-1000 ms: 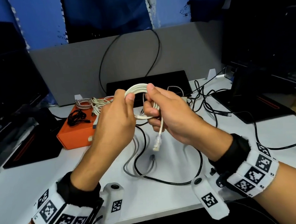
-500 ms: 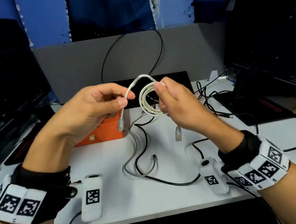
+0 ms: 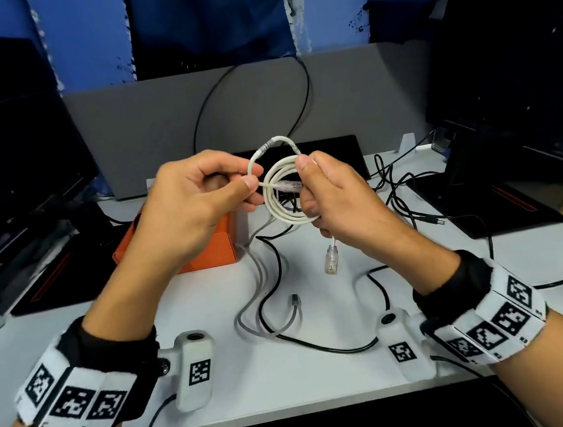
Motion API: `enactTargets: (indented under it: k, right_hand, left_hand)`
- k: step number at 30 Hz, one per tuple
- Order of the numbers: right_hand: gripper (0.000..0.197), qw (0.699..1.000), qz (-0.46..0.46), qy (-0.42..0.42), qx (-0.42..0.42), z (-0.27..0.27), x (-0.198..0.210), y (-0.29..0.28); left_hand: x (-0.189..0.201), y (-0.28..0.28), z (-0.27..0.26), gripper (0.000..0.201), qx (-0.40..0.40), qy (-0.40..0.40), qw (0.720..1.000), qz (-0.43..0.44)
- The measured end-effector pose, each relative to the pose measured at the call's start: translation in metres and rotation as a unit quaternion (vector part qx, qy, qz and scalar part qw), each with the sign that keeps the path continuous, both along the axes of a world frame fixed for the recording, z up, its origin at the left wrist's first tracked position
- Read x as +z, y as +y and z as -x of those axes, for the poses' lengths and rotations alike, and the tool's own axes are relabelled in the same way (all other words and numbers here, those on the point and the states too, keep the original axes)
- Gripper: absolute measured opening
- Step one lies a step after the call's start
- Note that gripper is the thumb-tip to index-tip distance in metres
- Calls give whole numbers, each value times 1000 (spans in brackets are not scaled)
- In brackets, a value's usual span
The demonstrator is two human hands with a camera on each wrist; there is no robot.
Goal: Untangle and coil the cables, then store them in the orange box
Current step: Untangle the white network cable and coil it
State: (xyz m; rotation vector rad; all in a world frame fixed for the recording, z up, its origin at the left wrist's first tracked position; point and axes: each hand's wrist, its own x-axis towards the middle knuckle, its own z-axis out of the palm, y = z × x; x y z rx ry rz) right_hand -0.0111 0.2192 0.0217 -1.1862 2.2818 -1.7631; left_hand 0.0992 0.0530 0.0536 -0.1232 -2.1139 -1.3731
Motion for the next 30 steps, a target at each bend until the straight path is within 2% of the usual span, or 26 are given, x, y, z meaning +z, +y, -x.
enactTargets:
  k: [2, 5, 7, 9, 11, 14, 15, 17, 19, 21, 22, 24, 25, 27, 28, 30]
  right_hand:
    - [37, 1000, -15, 14, -16, -2, 3, 1]
    - [33, 981, -98, 141, -92, -11, 8, 4]
    - [30, 973, -100, 182, -100, -18, 10, 5]
    - [31, 987, -44, 146, -54, -20, 11, 4]
    - [34, 998, 12, 58, -7, -17, 11, 3]
    - [37, 994, 46, -82, 59, -15, 13, 5]
    - [37, 990, 46, -110, 77, -16, 13, 5]
    - [37, 981, 46, -150, 115, -18, 12, 4]
    - [38, 972, 52, -172, 151, -21, 11, 2]
    - [40, 969, 48, -178, 164, -21, 13, 2]
    - [39, 970, 45, -177, 160, -19, 14, 3]
    - [36, 975, 48, -174, 131, -13, 18, 6]
    - [36, 977, 54, -173, 113, -9, 20, 7]
    - [36, 979, 63, -174, 85, -6, 19, 7]
    - [37, 979, 64, -177, 80, -7, 17, 5]
    - [40, 979, 59, -179, 82, -10, 11, 0]
  left_hand:
    - [-1, -1, 1, 13, 30, 13, 999, 31]
    - [-5, 1, 3, 13, 54, 38, 994, 91]
    - [-11, 4, 5, 13, 69, 47, 986, 146]
    - [-18, 10, 9, 10, 95, 55, 974, 198]
    - [-23, 16, 11, 11, 132, 84, 964, 214]
    - [-29, 18, 14, 30, 161, 124, 958, 204]
    - [-30, 17, 16, 38, 143, 110, 967, 179]
    - [-28, 16, 16, 49, 46, 53, 993, 93]
    - [-27, 16, 17, 54, -37, 6, 999, 39]
    - [-27, 15, 18, 45, -52, -27, 997, 48]
    - [-27, 16, 18, 38, -48, -43, 996, 59]
    - [-29, 13, 19, 12, -49, -72, 994, 65]
    - [-28, 11, 18, 16, -53, -93, 992, 63]
    - [-23, 6, 16, 47, -58, -143, 987, 41]
    - [-21, 5, 15, 53, -62, -160, 985, 24]
    - [-19, 2, 13, 51, -60, -165, 984, 28]
